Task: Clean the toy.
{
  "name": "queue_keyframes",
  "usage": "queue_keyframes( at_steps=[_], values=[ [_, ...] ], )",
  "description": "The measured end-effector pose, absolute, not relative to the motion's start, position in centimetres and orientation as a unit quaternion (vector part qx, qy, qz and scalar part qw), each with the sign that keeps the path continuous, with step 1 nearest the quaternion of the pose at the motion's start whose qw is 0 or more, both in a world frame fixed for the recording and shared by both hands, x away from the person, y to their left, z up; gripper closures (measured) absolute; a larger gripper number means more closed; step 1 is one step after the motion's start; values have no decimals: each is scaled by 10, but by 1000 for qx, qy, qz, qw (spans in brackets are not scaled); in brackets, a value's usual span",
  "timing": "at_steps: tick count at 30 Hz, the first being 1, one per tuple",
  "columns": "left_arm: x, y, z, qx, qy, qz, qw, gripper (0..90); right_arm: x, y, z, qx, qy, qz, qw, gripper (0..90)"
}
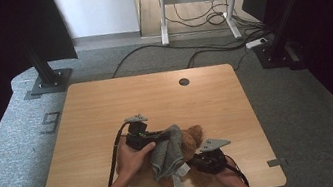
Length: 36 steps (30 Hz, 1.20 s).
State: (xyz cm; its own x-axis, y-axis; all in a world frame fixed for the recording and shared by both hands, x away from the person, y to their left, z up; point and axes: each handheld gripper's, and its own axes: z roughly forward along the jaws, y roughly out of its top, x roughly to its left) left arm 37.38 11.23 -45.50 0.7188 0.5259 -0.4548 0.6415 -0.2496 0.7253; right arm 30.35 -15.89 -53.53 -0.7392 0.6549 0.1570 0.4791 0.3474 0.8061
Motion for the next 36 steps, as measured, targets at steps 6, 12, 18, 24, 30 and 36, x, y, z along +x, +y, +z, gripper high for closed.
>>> queue_keyframes(
  at_steps=[6, 12, 18, 24, 30, 36],
  values=[
    [373, 129, -452, 790, 379, -34, 480, 811, 304, -160, -536, 350, 814, 454, 97, 758],
    [371, 153, -450, 784, 393, -15, 480, 813, 304, -160, -537, 350, 813, 455, 95, 760],
    [369, 177, -447, 775, 404, -2, 486, 813, 303, -160, -537, 350, 813, 456, 94, 763],
    [366, 213, -446, 757, 424, 11, 497, 813, 303, -161, -537, 350, 813, 456, 94, 765],
    [365, 244, -454, 744, 453, 19, 491, 814, 303, -161, -537, 350, 813, 456, 93, 765],
    [368, 264, -476, 734, 481, 2, 480, 814, 303, -161, -538, 351, 813, 456, 92, 769]
  ],
)
